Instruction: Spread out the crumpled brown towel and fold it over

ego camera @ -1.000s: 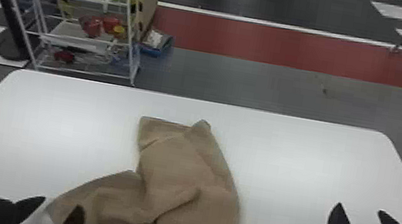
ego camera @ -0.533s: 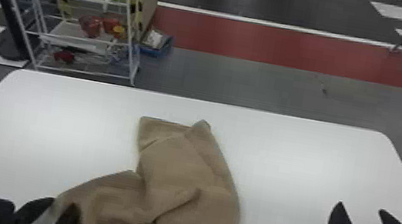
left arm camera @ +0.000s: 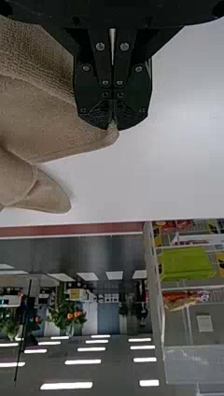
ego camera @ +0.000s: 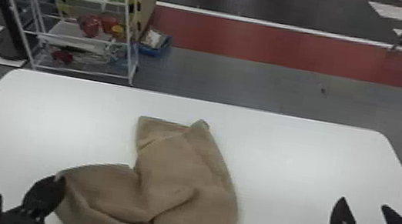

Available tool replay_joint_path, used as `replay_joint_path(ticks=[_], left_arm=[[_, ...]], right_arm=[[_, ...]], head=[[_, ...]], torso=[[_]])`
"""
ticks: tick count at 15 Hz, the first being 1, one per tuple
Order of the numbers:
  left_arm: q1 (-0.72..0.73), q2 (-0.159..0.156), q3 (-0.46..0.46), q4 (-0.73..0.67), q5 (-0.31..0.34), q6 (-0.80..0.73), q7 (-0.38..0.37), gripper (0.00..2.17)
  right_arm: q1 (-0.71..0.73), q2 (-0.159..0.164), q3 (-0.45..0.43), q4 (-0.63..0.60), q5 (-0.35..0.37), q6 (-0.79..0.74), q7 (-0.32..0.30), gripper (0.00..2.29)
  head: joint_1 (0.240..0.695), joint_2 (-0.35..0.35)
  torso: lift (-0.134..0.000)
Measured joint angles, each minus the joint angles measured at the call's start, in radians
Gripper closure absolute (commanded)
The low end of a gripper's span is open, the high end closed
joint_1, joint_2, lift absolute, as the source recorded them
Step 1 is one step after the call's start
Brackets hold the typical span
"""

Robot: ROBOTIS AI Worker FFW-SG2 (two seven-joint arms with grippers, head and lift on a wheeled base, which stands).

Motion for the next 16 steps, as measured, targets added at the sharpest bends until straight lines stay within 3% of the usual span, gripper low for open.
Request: replay_joint_path(ticks=[4,6,9,13,16], left_arm=[[0.019,-0.001,0.010,-0.155,0.014,-0.063,0.029,1.38],[0.028,-0.003,0.029,-0.222,0.051,-0.093,0.029,1.38],[0.040,-0.007,0.087,-0.311,0.177,-0.119,0.008,1.38],[0.049,-0.011,0.114,-0.390,0.284,-0.114,-0.064,1.38],[0.050,-0.023,0.140,-0.413,0.379,-0.107,-0.117,1.38]], right_arm=[[-0.053,-0.002,0.029,-0.021,0.043,0.000,0.000,0.12],[-0.067,-0.004,0.047,-0.024,0.070,0.000,0.000,0.14],[-0.070,-0.005,0.062,-0.008,0.094,-0.030,0.013,0.14],[-0.104,-0.009,0.061,0.071,0.106,-0.180,0.020,0.14],[-0.198,-0.017,0.061,0.189,0.111,-0.264,0.095,0.14]], head=[[0.695,0.002],[0.695,0.018],[0.695,0.043],[0.695,0.009],[0.695,0.007]], torso=[[-0.123],[-0.123],[-0.123],[-0.123],[-0.123]])
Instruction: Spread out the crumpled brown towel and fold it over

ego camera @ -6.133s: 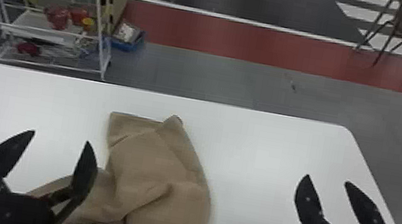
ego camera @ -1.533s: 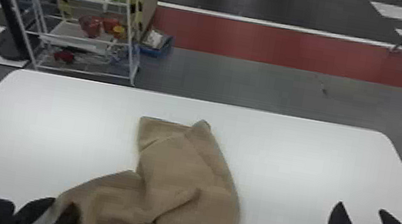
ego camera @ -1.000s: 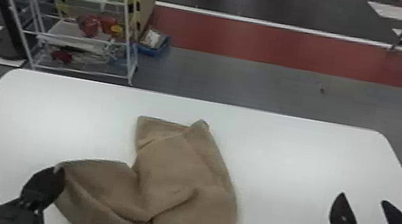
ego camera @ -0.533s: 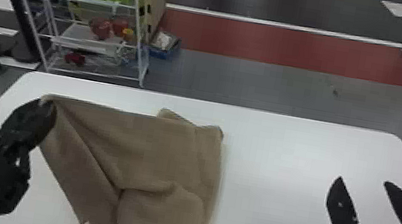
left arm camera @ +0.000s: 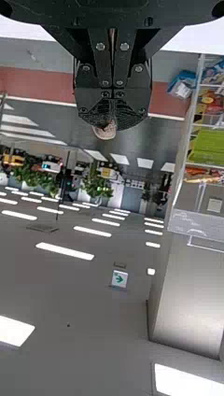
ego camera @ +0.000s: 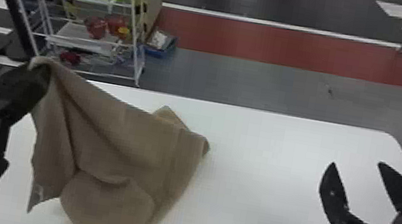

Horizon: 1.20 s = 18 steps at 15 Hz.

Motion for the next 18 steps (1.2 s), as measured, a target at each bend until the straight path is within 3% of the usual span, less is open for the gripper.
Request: replay_joint_path(ticks=[3,6,9,13,18], left_arm=[[-0.002,-0.011,0.027,-0.015,0.078,0.031,-0.041,1.38],[-0.005,-0.011,0.027,-0.017,0.078,0.045,-0.056,1.38],[-0.015,-0.006,0.020,0.007,0.043,0.056,-0.053,1.38],[-0.032,0.001,0.001,0.045,0.020,0.077,-0.059,1.38],[-0.032,0.004,-0.011,0.076,0.006,0.077,-0.064,1.38]], right_arm=[[-0.121,-0.006,0.017,0.125,0.011,-0.036,0.053,0.19],[-0.214,-0.006,0.066,0.182,0.005,0.028,0.040,0.21],[-0.291,-0.002,0.121,0.184,0.010,0.219,-0.019,0.21],[-0.403,0.012,0.203,0.163,0.028,0.531,-0.046,0.22],[-0.521,0.027,0.336,0.098,0.131,0.789,-0.095,0.22]], head=[[0.695,0.019],[0.695,0.034],[0.695,0.071],[0.695,0.134],[0.686,0.211]], torso=[[-0.123],[-0.123],[-0.123],[-0.123],[-0.123]])
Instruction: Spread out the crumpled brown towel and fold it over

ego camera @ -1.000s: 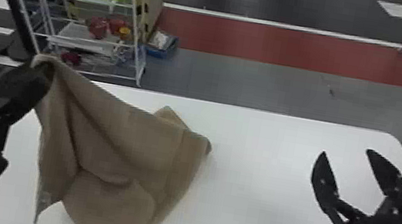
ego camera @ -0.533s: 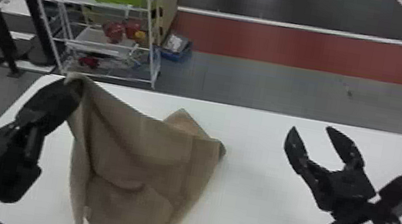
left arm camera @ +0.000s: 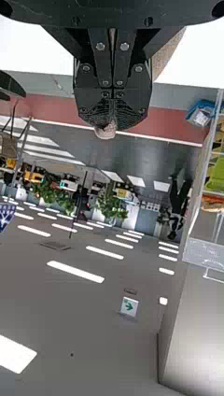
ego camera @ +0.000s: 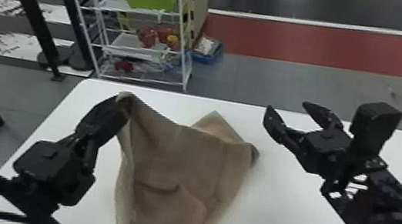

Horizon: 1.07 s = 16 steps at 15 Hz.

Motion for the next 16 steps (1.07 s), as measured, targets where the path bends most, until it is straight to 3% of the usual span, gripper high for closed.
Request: replay_joint_path(ticks=[3,6,12,16], left_arm=[[0.000,0.000,0.000,0.028,-0.002,-0.001,-0.012,1.38],[-0.005,0.003,0.000,0.036,-0.013,-0.002,-0.015,1.38],[-0.042,0.013,-0.008,0.099,-0.014,-0.002,-0.032,1.38],[-0.052,0.016,-0.011,0.113,-0.005,-0.006,-0.048,1.38]], right_arm=[[-0.057,0.000,0.081,0.051,0.069,0.067,-0.042,0.28],[-0.111,0.000,0.130,0.167,0.103,0.026,-0.060,0.28],[-0.244,0.000,0.138,0.390,0.107,-0.027,-0.059,0.28],[-0.315,0.000,0.148,0.484,0.087,0.015,-0.011,0.28]], head=[[0.695,0.236],[0.695,0.260],[0.695,0.245],[0.695,0.242]], torso=[[-0.123],[-0.123],[-0.123],[-0.123]])
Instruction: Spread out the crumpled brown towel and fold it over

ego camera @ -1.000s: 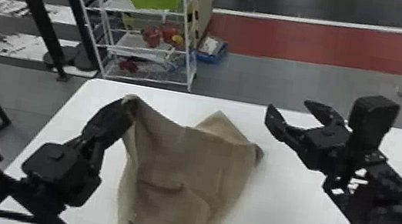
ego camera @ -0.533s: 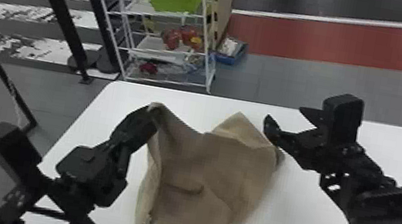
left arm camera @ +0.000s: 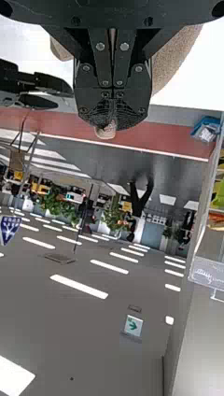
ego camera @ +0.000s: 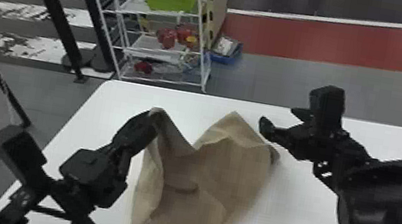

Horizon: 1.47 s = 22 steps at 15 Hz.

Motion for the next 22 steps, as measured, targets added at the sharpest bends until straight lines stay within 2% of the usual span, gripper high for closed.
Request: replay_joint_path(ticks=[3,7,14,17,18,22], left_arm=[[-0.003,0.000,-0.001,0.001,0.002,0.001,-0.001,1.38],[-0.005,0.000,-0.004,0.003,0.002,0.000,-0.006,1.38],[-0.005,0.005,-0.003,0.004,0.002,0.000,-0.007,1.38],[-0.005,0.009,-0.003,0.007,0.003,0.000,-0.007,1.38],[-0.006,0.010,-0.003,0.007,0.003,0.000,-0.007,1.38],[-0.006,0.013,-0.002,0.009,0.003,-0.005,-0.007,1.38]], right_arm=[[-0.026,0.000,0.003,0.036,-0.045,0.045,0.083,0.28],[-0.047,0.000,0.027,0.044,-0.060,0.122,0.116,0.28],[-0.095,0.000,0.079,0.119,-0.050,0.144,0.094,0.28],[-0.111,0.000,0.102,0.157,-0.017,0.094,0.027,0.28],[-0.118,0.000,0.111,0.170,-0.009,0.081,0.024,0.28],[-0.166,0.000,0.103,0.224,-0.070,0.068,0.074,0.29]], head=[[0.695,0.257],[0.695,0.274],[0.695,0.283],[0.695,0.269],[0.695,0.269],[0.695,0.274]], torso=[[-0.123],[-0.123],[-0.123],[-0.123],[-0.123],[-0.123]])
